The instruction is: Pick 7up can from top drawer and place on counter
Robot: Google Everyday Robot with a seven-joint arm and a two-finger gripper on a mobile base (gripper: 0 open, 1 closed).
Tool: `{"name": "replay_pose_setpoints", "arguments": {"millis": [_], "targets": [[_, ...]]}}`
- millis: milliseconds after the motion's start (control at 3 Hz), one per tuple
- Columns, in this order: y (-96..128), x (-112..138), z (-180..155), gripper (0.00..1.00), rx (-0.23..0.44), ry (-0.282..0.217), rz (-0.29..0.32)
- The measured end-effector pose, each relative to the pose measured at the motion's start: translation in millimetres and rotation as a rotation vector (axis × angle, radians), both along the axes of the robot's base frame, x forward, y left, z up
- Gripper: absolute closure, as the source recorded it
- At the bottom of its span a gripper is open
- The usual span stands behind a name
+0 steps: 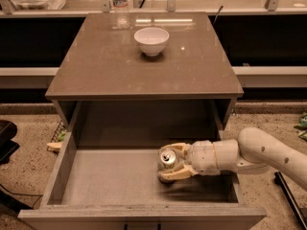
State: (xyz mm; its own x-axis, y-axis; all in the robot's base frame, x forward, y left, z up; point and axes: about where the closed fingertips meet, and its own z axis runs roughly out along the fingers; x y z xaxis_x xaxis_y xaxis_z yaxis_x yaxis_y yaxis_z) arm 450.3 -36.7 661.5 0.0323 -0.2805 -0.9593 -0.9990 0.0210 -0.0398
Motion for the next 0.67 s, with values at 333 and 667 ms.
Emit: {"name": "replay_pose_setpoints", "arguments": {"millis": [333, 667], "targets": [[2.3, -0.7, 0.1, 0.95, 0.001, 0.001, 0.005], [3.4, -1.0, 0.1, 1.00, 0.002, 0.001, 0.008]]}}
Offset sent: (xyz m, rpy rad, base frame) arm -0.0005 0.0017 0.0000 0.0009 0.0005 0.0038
